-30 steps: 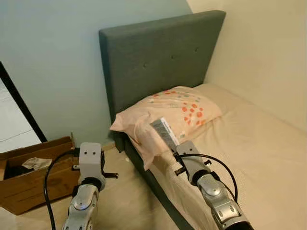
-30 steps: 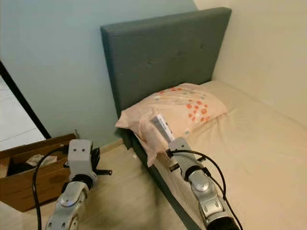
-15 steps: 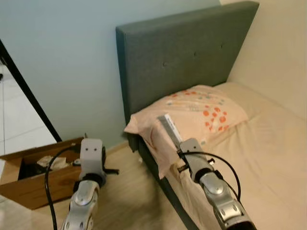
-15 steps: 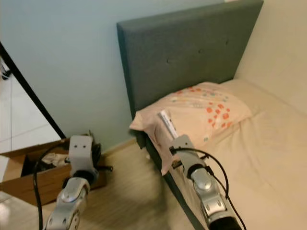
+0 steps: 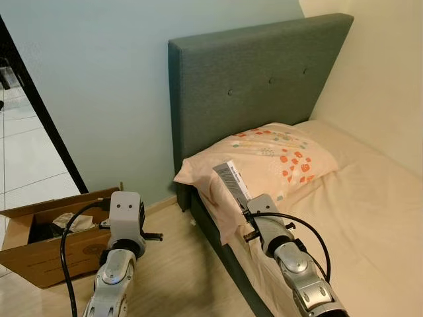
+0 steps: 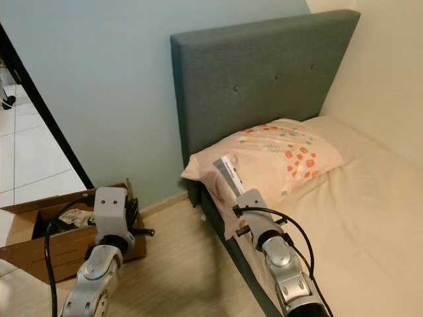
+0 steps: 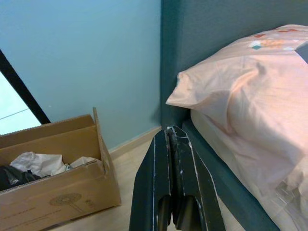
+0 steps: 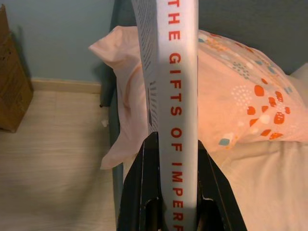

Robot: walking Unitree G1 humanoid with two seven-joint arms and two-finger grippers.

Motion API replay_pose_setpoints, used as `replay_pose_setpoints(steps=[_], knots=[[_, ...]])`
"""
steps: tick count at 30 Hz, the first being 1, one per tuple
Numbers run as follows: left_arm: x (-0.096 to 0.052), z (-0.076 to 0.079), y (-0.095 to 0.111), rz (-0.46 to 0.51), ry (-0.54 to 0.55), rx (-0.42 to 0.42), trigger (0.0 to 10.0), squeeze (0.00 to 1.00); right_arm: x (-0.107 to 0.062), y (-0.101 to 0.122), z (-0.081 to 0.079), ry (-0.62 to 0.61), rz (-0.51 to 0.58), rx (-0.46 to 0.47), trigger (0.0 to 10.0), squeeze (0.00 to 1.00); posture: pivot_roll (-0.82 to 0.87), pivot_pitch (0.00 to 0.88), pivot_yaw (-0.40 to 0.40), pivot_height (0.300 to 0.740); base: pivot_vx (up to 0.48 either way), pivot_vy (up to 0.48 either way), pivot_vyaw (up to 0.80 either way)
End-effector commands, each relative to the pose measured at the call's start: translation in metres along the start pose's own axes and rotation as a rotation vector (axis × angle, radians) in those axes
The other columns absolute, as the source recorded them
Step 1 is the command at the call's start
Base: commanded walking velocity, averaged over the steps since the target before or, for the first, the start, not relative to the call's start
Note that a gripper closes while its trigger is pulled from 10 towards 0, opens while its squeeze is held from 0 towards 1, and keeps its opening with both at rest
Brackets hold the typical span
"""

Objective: Clean up the room

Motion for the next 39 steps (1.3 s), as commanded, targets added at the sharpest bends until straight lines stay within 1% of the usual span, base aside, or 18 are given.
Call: replay_pose_setpoints(steps=[1,9,14,22,36,38,39], knots=[[-0.0022,0.0015,-0.0066,-0.017,-0.018,0.008,10.0,0.0,-0.0017,0.002,0.0071,-0.036,0.01,0.001,10.0,0.0,-0.07,0.116,-0.025,0.727,0.0,0.0,0.0],[-0.0018,0.0044,-0.0065,-0.025,-0.03,-0.008,10.0,0.0,-0.0015,0.0024,0.0096,-0.054,0.011,0.001,10.0,0.0,-0.07,0.112,-0.019,0.727,0.0,0.0,0.0],[-0.0013,0.0039,-0.0066,-0.02,-0.029,0.036,10.0,0.0,-0.0013,0.0021,0.0074,-0.047,0.013,0.005,10.0,0.0,-0.07,0.104,-0.019,0.727,0.0,0.0,0.0],[-0.0009,0.0041,-0.0048,-0.011,-0.035,0.059,10.0,0.0,-0.0009,0.0029,0.0051,-0.045,0.015,0.007,10.0,0.0,-0.07,0.102,-0.017,0.727,0.0,0.0,0.0],[-0.0005,0.0033,-0.0078,-0.029,-0.026,0.063,10.0,0.0,-0.0017,0.0024,0.0081,-0.051,0.013,0.003,10.0,0.0,-0.08,0.111,-0.02,0.727,0.0,-0.368,0.0],[-0.0005,0.003,-0.0093,-0.04,-0.024,0.056,10.0,0.0,-0.0017,0.0029,0.0083,-0.051,0.014,0.004,10.0,0.0,-0.08,0.111,-0.02,0.727,0.0,-0.386,0.0],[-0.0005,0.0026,-0.0124,-0.064,-0.02,0.031,10.0,0.0,-0.0017,0.0031,0.0083,-0.051,0.014,0.004,10.0,0.0,-0.08,0.111,-0.02,0.727,0.0,0.0,0.0]])
Point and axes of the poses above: a point about 5 cm out from each wrist's last joint towards the gripper, its own x axis pointing out of the wrist towards the gripper, its own y axis along the axis of the wrist's last joint, z = x × y, the point moved 3 cm from there along x, pointing out of the wrist towards the gripper, and after that the axes turned 13 degrees about x, right-handed, at the moved point
